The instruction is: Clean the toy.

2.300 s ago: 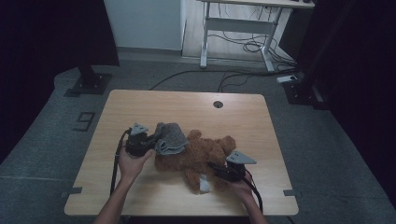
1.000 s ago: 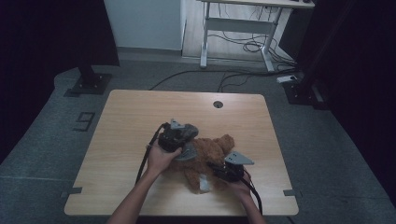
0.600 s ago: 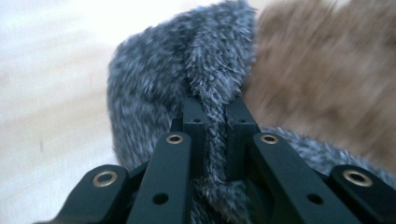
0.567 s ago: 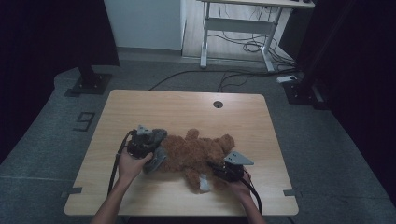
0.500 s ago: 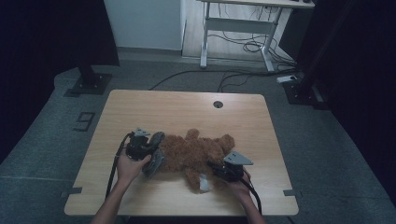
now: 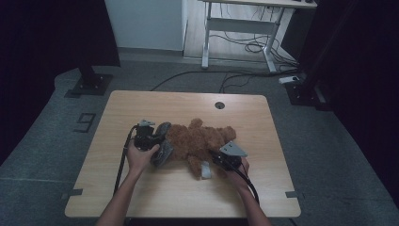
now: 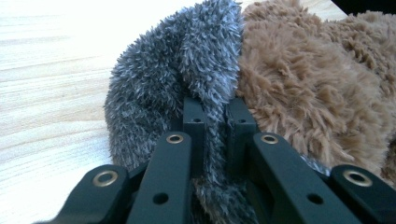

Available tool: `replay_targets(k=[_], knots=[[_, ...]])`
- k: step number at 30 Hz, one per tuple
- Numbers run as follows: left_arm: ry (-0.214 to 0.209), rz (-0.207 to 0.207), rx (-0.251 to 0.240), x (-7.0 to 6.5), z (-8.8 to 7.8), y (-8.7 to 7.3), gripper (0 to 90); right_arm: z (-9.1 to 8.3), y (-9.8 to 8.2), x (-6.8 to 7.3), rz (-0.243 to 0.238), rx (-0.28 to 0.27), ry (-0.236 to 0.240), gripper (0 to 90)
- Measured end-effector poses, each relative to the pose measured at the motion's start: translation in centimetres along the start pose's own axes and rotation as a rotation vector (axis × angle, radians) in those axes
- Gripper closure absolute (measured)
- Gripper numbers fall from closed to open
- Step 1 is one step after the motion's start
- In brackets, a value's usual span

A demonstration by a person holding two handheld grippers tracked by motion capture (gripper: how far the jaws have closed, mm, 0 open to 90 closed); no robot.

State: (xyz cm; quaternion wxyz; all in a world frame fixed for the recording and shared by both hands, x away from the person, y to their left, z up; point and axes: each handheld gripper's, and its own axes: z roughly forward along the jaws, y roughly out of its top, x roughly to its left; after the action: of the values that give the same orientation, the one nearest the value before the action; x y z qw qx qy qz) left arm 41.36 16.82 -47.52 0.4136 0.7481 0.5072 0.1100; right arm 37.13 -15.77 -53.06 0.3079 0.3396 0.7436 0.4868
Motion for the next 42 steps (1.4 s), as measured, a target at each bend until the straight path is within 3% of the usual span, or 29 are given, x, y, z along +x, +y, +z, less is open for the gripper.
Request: replay_targets(k=[4, 7, 12, 16, 19, 21, 26, 30, 34, 37, 42], knots=[[-0.038, -0.012, -0.077, 0.1, -1.6, 0.8, 81.5, -0.5, -0.5, -0.1, -0.024, -0.01, 0.043, 54.3], [-0.049, 0.021, -0.092, -1.2, -1.8, 2.4, 81.4, -0.7, -0.7, 0.1, -0.036, -0.012, 0.069, 54.1], [-0.043, 0.098, -0.074, -3.6, -0.3, 5.2, 81.0, -0.9, -0.9, -0.2, -0.034, -0.008, 0.096, 53.8], [-0.028, 0.098, 0.006, -3.9, 2.5, 6.0, 80.9, -1.0, -1.3, -0.4, -0.032, -0.021, 0.116, 53.6], [-0.033, 0.092, 0.029, -3.7, 3.7, 5.2, 81.1, -1.0, -1.4, -0.4, -0.039, -0.018, 0.122, 53.5], [-0.038, 0.089, 0.016, -3.7, 3.7, 4.6, 81.4, -1.1, -1.4, -0.4, -0.042, -0.017, 0.122, 53.4], [-0.042, 0.127, 0.001, -4.1, 3.0, 3.0, 82.0, -1.2, -1.5, -0.3, -0.041, -0.006, 0.129, 50.7], [-0.033, 0.162, -0.052, -4.8, 2.4, 1.0, 82.2, -1.8, -1.5, 0.0, -0.026, 0.021, 0.122, 40.9], [-0.06, 0.173, -0.093, -5.2, 1.5, -0.8, 82.4, -2.7, -1.9, 0.3, -0.016, 0.029, 0.11, 28.3], [-0.068, 0.183, -0.127, -5.5, 0.9, -1.9, 82.4, -3.9, -2.4, -0.3, 0.056, 0.056, 0.168, 24.6], [-0.055, 0.219, -0.171, -6.4, 0.1, -3.6, 82.4, -6.1, -2.0, -1.8, 0.182, -0.014, 0.221, 19.7]])
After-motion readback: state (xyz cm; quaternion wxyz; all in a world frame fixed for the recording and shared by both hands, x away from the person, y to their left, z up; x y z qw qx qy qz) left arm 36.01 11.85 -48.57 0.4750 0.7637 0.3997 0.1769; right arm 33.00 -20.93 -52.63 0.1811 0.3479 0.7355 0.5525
